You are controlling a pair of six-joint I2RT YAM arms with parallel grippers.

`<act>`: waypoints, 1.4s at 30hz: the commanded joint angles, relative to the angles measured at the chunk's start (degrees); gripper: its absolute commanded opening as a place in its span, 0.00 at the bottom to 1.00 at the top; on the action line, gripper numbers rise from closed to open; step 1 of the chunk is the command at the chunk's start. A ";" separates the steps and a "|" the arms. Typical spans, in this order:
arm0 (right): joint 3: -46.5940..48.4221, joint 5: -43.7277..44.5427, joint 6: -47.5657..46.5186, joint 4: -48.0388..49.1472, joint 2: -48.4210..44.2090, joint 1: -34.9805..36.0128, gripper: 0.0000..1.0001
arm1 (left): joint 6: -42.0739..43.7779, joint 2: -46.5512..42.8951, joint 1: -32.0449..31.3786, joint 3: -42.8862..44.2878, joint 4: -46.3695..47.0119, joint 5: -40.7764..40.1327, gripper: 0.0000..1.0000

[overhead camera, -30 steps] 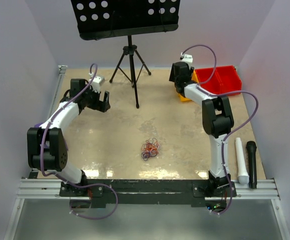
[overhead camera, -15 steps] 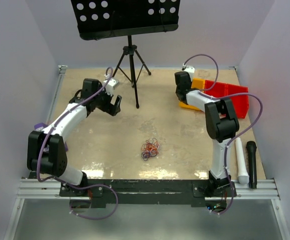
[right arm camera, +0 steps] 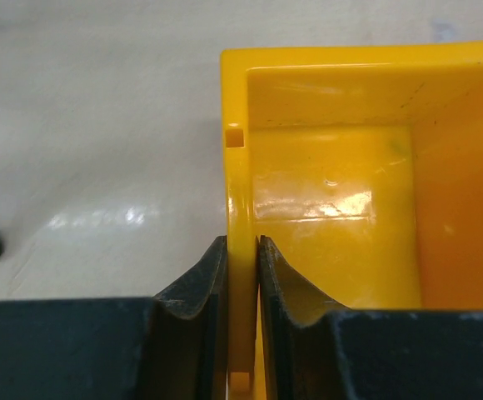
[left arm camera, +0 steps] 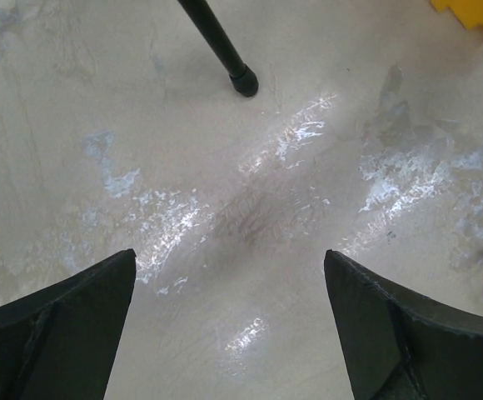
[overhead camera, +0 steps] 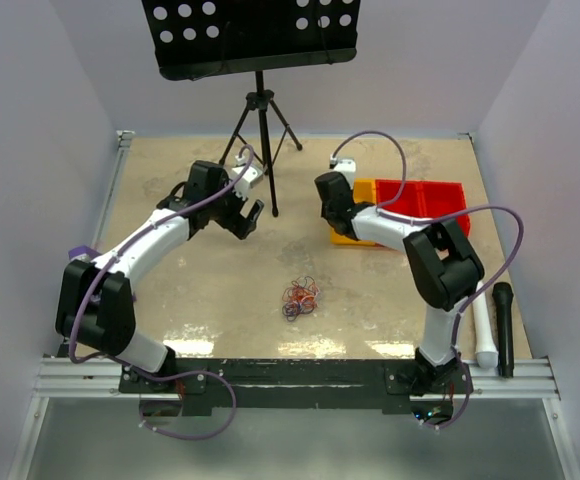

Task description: Untangle the cables

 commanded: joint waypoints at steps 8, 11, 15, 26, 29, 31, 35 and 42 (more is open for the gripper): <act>-1.09 -4.23 10.30 2.83 -2.91 14.64 0.06 | 0.76 -3.20 0.63 -1.87 1.25 -5.58 1.00; -0.65 -4.32 13.29 2.21 -1.77 17.63 0.06 | 0.85 -3.81 0.63 -2.40 0.98 -5.76 1.00; 1.01 -2.56 16.19 0.46 0.43 22.64 0.05 | 0.94 -4.52 0.63 -3.01 1.33 -6.81 1.00; 5.93 -4.49 19.01 0.63 3.94 25.11 0.09 | 0.85 -6.71 1.07 -4.60 1.77 -8.48 1.00; 9.97 -6.16 20.24 0.37 6.75 25.46 0.12 | -0.20 -7.59 2.47 -4.51 1.77 -8.75 1.00; 13.13 -6.16 21.73 -0.25 8.77 26.16 0.18 | -1.51 -8.12 4.75 -3.81 1.16 -7.70 1.00; 19.11 -7.04 23.84 -0.78 12.47 27.40 0.32 | -3.89 -8.38 13.35 -1.26 -1.65 -2.17 1.00; 22.02 -5.11 25.87 -3.15 11.25 28.19 0.64 | -1.43 -11.29 14.69 -3.19 -3.23 -0.75 1.00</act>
